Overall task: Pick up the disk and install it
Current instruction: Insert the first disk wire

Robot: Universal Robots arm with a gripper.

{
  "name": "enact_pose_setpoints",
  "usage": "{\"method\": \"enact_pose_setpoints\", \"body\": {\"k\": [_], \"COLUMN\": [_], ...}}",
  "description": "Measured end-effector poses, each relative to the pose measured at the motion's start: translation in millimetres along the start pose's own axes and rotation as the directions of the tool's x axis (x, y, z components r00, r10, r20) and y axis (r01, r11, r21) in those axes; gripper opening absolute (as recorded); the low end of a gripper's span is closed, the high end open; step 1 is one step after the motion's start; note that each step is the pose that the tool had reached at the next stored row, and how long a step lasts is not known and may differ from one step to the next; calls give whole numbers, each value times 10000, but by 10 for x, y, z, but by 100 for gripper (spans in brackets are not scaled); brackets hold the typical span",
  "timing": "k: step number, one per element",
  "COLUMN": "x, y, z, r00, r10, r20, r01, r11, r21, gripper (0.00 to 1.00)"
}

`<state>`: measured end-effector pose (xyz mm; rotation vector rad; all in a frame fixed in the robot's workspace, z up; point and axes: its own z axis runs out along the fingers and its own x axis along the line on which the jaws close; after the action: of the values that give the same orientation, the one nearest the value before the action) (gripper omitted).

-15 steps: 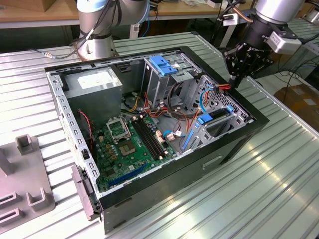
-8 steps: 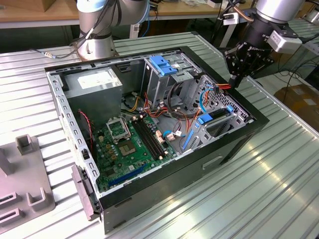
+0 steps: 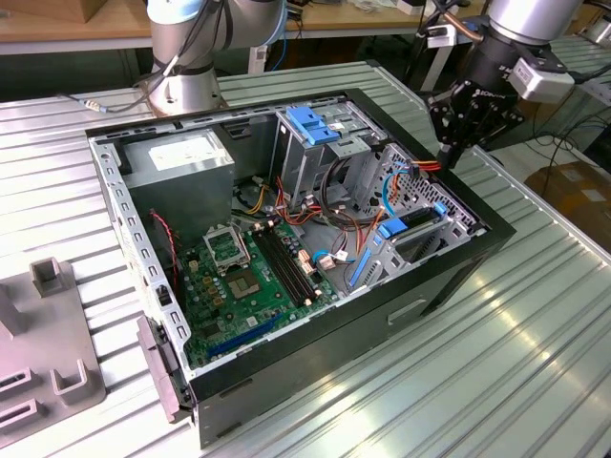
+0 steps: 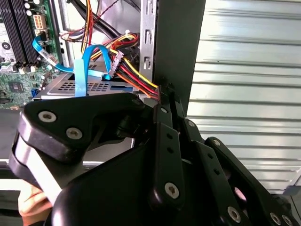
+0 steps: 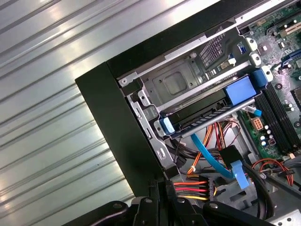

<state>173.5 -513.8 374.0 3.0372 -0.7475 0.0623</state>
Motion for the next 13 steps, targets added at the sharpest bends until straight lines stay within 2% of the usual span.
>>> {"method": "enact_pose_setpoints", "body": {"k": [3,7,10,13], "x": [-26,-30,-30,-42], "y": [14,16,16,22], "z": [-1,-1,-1,-1], "r00": [10000,9987,9953,9930], "r10": [42,504,966,1179], "r20": [-1,1,1,0], "r01": [-42,-504,-966,-1179], "r11": [10000,9987,9953,9930], "r21": [-2,-20,-40,-49], "gripper": [16,16,16,16]}}
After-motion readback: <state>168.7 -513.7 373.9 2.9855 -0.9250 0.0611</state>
